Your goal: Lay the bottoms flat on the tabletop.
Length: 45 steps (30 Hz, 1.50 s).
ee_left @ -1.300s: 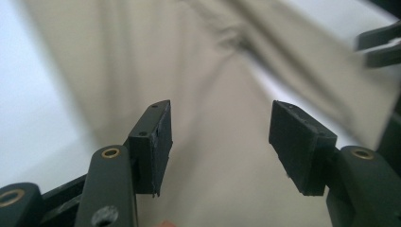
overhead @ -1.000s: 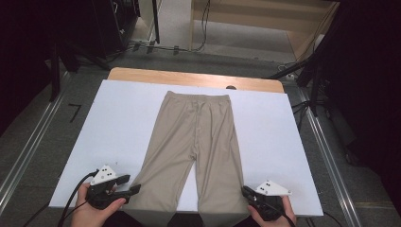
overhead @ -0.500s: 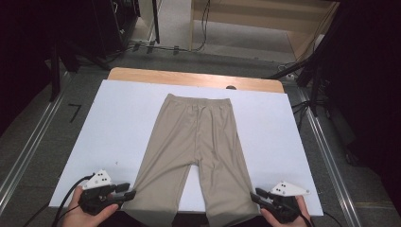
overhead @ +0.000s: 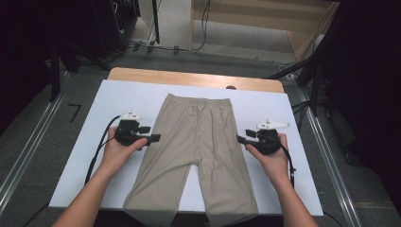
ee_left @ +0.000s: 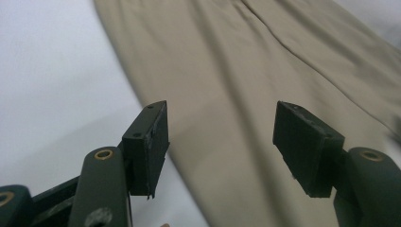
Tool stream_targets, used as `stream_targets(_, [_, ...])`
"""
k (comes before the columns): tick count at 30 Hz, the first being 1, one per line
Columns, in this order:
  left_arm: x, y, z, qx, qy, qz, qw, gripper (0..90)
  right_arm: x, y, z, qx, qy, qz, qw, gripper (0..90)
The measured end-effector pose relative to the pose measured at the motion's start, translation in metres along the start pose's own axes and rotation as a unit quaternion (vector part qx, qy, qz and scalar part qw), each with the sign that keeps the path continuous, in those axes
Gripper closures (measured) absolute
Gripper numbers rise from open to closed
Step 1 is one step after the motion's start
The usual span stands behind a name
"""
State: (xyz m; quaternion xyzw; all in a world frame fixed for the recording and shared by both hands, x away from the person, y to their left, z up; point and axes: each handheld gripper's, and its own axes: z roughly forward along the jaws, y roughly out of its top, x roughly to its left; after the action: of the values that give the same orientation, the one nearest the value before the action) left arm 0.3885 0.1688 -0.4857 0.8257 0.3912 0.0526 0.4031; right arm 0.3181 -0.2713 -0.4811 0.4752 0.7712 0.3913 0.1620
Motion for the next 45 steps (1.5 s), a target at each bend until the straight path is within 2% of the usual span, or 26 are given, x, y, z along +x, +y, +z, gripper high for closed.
stream_targets(1, [0.004,0.007,0.007,0.001,0.001,-0.002,1.0,37.5,-0.006,0.006,0.008,0.001,-0.002,0.007,1.0,47.7])
stream_targets(4, [0.015,0.024,0.026,0.005,0.022,-0.007,0.9997,37.5,-0.022,0.024,0.033,0.009,-0.009,0.016,0.9998,48.2])
stream_targets(9, [0.032,0.044,0.05,0.018,0.052,-0.012,0.9984,38.9,-0.038,0.043,0.063,0.019,-0.013,0.037,0.9991,48.4])
stream_targets(10, [0.035,0.047,0.053,0.016,0.062,-0.015,0.9978,39.4,-0.041,0.047,0.069,0.02,-0.012,0.04,0.9989,48.4])
stream_targets(12, [0.042,0.051,0.06,0.015,0.069,-0.034,0.9969,41.1,-0.046,0.054,0.078,0.021,-0.015,0.043,0.9987,48.8])
stream_targets(15, [0.049,0.058,0.066,0.008,0.078,-0.044,0.996,42.8,-0.053,0.065,0.091,0.032,-0.029,0.042,0.9982,48.9])
stream_targets(19, [0.055,0.068,0.073,0.013,0.078,-0.043,0.9959,43.2,-0.062,0.073,0.105,0.041,-0.035,0.047,0.9975,49.0])
stream_targets(22, [0.056,0.073,0.078,0.017,0.08,-0.041,0.9958,44.8,-0.063,0.075,0.118,0.053,-0.041,0.026,0.9974,51.3])
stream_targets(24, [0.056,0.076,0.081,0.016,0.084,-0.04,0.9956,46.7,-0.066,0.076,0.125,0.051,-0.047,0.026,0.9973,52.4])
stream_targets(25, [0.055,0.076,0.082,0.019,0.095,-0.031,0.9948,49.7,-0.067,0.076,0.128,0.05,-0.046,0.029,0.9972,52.4])
stream_targets(26, [0.053,0.077,0.082,0.025,0.117,-0.018,0.9927,57.9,-0.068,0.076,0.131,0.053,-0.048,0.03,0.997,53.5])
stream_targets(28, [0.052,0.078,0.084,0.025,0.118,-0.018,0.9926,66.1,-0.069,0.077,0.133,0.048,-0.054,0.039,0.9966,61.2])
stream_targets(29, [0.05,0.079,0.085,0.03,0.133,-0.009,0.9907,71.0,-0.068,0.077,0.133,0.047,-0.055,0.042,0.9965,64.2])
stream_targets(30, [0.051,0.08,0.085,0.032,0.133,-0.013,0.9906,77.4,-0.068,0.077,0.133,0.049,-0.053,0.037,0.9967,71.8])
stream_targets(31, [0.052,0.082,0.085,0.038,0.114,-0.024,0.9924,82.0,-0.067,0.077,0.134,0.048,-0.043,0.034,0.9973,73.9])
stream_targets(32, [0.052,0.083,0.084,0.044,0.115,-0.02,0.9922,90.0,-0.066,0.078,0.134,0.049,-0.039,0.031,0.9975,79.3])
stream_targets(34, [0.053,0.087,0.085,0.055,0.114,-0.008,0.9919,90.0,-0.068,0.079,0.134,0.056,-0.034,0.031,0.9973,84.9])
stream_targets(36, [0.056,0.091,0.083,0.052,0.14,0.008,0.9887,90.0,-0.07,0.083,0.132,0.06,-0.038,0.038,0.9967,86.1])
stream_targets(38, [0.064,0.098,0.076,0.032,0.147,-0.006,0.9886,90.0,-0.072,0.089,0.13,0.052,-0.047,0.027,0.9972,86.6])
stream_targets(39, [0.068,0.102,0.074,0.027,0.144,-0.006,0.9892,90.0,-0.072,0.093,0.129,0.046,-0.051,0.02,0.9974,86.7])
stream_targets(41, [0.072,0.108,0.072,0.021,0.154,0.001,0.9879,90.0,-0.074,0.101,0.127,0.039,-0.059,0.012,0.9974,86.9])
stream_targets(43, [0.077,0.112,0.074,0.011,0.158,-0.008,0.9873,90.0,-0.076,0.109,0.128,0.035,-0.07,0.0,0.9969,87.0])
stream_targets(45, [0.083,0.113,0.077,0.005,0.154,-0.02,0.9879,90.0,-0.078,0.113,0.131,0.031,-0.082,-0.004,0.9962,87.0])
